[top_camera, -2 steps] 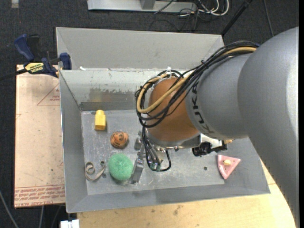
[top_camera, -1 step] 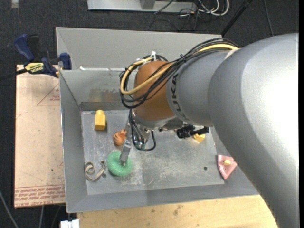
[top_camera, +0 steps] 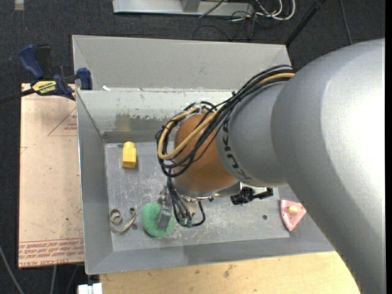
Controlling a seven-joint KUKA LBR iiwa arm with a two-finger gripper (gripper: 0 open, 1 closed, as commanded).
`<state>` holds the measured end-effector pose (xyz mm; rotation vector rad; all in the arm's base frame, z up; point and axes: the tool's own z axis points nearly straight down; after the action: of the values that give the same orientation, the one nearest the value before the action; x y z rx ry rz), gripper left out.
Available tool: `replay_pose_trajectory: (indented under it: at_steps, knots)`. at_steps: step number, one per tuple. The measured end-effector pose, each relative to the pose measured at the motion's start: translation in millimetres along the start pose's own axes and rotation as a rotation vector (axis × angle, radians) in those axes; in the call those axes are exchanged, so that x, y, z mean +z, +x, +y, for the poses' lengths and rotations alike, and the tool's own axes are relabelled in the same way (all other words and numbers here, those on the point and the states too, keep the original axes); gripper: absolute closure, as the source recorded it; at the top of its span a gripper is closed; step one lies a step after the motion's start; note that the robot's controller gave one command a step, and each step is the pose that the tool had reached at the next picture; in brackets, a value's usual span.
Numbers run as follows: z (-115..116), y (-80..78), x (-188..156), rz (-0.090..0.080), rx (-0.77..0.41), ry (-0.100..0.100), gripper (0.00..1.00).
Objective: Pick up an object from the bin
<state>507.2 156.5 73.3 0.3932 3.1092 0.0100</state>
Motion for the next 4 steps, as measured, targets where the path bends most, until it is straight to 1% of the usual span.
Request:
replay_pose_trajectory:
  at_steps: [2,3,4]
  knots:
    - [-1,0.8,-3,0.003,0.0,0.002,1.0]
    - [-2,2.5,-21,0.011,0.0,0.009,1.0]
    - [-1,0.4,-41,0.005,0.0,0.006,1.0]
